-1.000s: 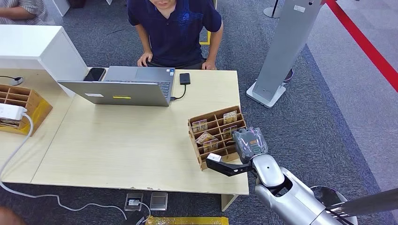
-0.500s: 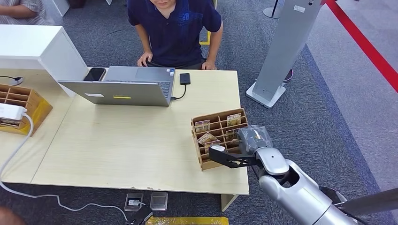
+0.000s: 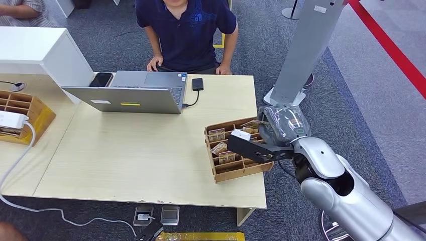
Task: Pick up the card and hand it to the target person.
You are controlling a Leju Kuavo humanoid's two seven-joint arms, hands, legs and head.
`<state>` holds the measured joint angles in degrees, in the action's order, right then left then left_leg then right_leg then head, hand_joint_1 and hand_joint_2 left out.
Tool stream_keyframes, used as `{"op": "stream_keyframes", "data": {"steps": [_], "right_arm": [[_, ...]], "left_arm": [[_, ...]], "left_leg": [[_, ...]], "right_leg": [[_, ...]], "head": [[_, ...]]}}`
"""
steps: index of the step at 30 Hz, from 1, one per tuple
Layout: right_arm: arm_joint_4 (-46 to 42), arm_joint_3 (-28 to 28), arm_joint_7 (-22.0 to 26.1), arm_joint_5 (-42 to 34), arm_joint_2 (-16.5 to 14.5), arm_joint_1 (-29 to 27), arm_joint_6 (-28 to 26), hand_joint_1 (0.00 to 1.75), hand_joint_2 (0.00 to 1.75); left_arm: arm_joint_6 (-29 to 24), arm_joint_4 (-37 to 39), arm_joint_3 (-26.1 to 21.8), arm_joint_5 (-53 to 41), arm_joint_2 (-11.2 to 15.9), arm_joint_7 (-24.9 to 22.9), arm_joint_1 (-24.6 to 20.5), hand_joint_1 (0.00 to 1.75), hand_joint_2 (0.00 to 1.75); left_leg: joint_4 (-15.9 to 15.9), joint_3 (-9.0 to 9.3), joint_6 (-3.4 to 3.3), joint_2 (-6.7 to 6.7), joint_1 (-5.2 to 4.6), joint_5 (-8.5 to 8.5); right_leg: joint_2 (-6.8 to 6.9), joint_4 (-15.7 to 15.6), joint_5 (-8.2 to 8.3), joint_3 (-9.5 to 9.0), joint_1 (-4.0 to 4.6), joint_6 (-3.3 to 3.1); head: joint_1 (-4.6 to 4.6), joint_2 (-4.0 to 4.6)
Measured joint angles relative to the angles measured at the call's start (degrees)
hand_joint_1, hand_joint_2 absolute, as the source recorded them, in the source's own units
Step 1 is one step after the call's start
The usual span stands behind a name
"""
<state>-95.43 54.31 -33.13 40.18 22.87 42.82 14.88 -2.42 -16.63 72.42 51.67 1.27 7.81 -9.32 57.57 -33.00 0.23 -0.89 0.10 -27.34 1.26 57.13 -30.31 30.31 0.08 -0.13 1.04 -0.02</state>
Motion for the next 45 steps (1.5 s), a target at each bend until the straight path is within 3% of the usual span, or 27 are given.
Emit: {"op": "stream_keyframes", "data": {"steps": [4,10,15,20,31,45], "right_arm": [[-1.2,-0.09,3.81,3.68,-0.19,-0.79,-4.82,1.68,1.75],[0.21,-0.69,11.97,11.85,-2.02,-3.86,-22.64,1.68,1.75],[3.95,-1.68,14.17,14.64,-3.5,-6.24,-31.35,1.68,1.75],[6.73,-1.93,14.56,13.96,-3.98,-7.61,-33.02,1.68,1.75],[9.3,-2.93,14.49,13.82,-4.1,-8.42,-33.91,1.68,1.75],[12.78,-2.73,15.99,12.37,-5.5,-7.7,-36.01,1.68,1.75]], "left_arm": [[0.28,-0.19,-0.19,-0.79,-0.06,0.2,-0.06,0.0,1.75],[0.81,-0.54,-0.22,-2.35,-0.5,0.26,-0.62,0.0,1.75],[0.22,-1.31,-0.51,-3.58,-0.85,-1.27,-1.41,0.0,1.75],[-0.48,-1.49,-1.69,-2.88,0.22,-1.54,-1.05,0.0,1.75],[-1.92,1.37,-6.34,2.19,6.84,-0.47,2.78,0.0,1.75],[-2.55,2.36,-9.1,2.98,7.98,-1.15,3.18,0.0,1.75]], "left_leg": [[0.0,-0.01,0.0,0.0,0.0,0.0],[0.0,-0.03,0.0,0.01,0.0,0.0],[0.0,-0.04,0.0,0.02,0.0,0.0],[0.0,-0.06,0.0,0.02,0.0,0.0],[-0.03,-0.15,0.04,0.01,0.05,-0.01],[-0.03,-0.2,0.04,0.02,0.03,-0.01]], "right_leg": [[0.0,0.0,0.0,-0.01,0.0,0.0],[0.01,0.0,0.0,0.0,0.0,0.0],[0.03,0.0,0.0,0.0,0.01,0.0],[0.02,0.01,0.0,0.0,0.01,0.0],[0.03,0.03,-0.04,0.13,0.06,-0.06],[0.03,0.02,-0.04,0.15,0.05,-0.05]], "head": [[-0.02,-0.01],[0.0,0.0],[0.01,0.0],[-0.03,-0.01],[0.07,0.0],[0.0,-0.01]]}}
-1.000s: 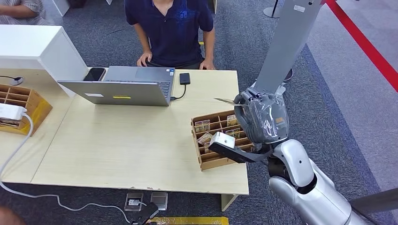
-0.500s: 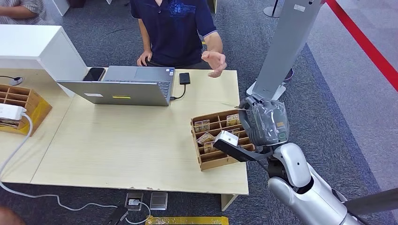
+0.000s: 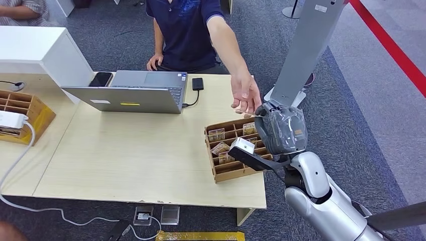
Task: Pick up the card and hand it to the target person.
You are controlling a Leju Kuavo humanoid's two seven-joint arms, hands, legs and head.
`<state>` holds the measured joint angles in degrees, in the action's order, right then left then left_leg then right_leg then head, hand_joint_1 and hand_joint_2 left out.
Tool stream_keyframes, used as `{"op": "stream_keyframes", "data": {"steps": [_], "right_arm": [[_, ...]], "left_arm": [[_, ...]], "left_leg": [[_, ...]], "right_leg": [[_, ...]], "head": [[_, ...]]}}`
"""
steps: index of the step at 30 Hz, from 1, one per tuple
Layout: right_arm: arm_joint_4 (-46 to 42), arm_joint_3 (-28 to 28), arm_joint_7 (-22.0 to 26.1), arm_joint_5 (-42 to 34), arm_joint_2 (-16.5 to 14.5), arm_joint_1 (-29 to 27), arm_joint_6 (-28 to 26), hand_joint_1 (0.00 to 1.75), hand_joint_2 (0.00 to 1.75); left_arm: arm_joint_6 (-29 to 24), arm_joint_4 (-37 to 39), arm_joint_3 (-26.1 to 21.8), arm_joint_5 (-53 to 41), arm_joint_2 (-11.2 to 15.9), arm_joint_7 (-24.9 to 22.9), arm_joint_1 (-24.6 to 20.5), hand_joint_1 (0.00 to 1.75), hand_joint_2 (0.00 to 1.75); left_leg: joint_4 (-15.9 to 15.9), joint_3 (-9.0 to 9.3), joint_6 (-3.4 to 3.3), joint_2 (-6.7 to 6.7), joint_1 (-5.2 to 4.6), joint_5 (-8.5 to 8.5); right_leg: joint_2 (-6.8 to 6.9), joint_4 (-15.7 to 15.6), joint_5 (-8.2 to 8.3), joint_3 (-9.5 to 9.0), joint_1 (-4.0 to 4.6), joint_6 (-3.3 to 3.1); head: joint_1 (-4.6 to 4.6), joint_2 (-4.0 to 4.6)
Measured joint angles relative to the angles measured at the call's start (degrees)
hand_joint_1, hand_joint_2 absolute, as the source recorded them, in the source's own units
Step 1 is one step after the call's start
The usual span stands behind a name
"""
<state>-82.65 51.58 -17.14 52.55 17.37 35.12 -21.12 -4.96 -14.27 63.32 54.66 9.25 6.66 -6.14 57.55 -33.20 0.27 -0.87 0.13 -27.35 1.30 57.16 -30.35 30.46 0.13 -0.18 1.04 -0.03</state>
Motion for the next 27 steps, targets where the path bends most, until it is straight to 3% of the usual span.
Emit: {"op": "stream_keyframes", "data": {"steps": [7,11,15,27], "right_arm": [[1.32,0.09,0.95,-1.16,-0.56,1.02,-0.92,1.68,1.75],[1.89,0.12,1.07,-1.52,-0.7,1.3,-1.08,0.0,1.75],[2.59,0.26,1.51,-1.71,-0.96,1.62,-1.2,0.0,1.75],[3.65,0.67,1.86,-5.1,-1.35,1.75,-2.83,0.0,1.75]], "left_arm": [[0.02,0.41,-0.22,0.45,0.02,-0.03,0.19,0.0,1.75],[0.22,0.59,-0.24,0.42,0.04,-0.03,0.23,0.0,1.75],[0.5,0.85,-0.24,0.25,0.04,-0.03,0.24,0.0,0.0],[-0.4,1.2,-0.83,1.95,0.04,-0.83,0.35,0.0,0.0]], "left_leg": [[0.0,0.0,0.0,0.0,0.0,0.0],[0.0,-0.02,0.0,0.0,0.0,0.0],[0.0,-0.02,0.0,0.0,0.0,0.0],[0.0,-0.02,0.0,-0.01,0.0,0.0]], "right_leg": [[0.0,0.0,0.0,0.0,0.0,0.0],[0.0,0.0,0.0,0.01,0.0,0.0],[0.0,0.0,0.0,0.02,0.0,0.0],[0.0,0.0,0.0,0.03,0.0,0.0]], "head": [[0.0,0.01],[-0.02,0.0],[-0.01,0.01],[-0.01,0.0]]}}
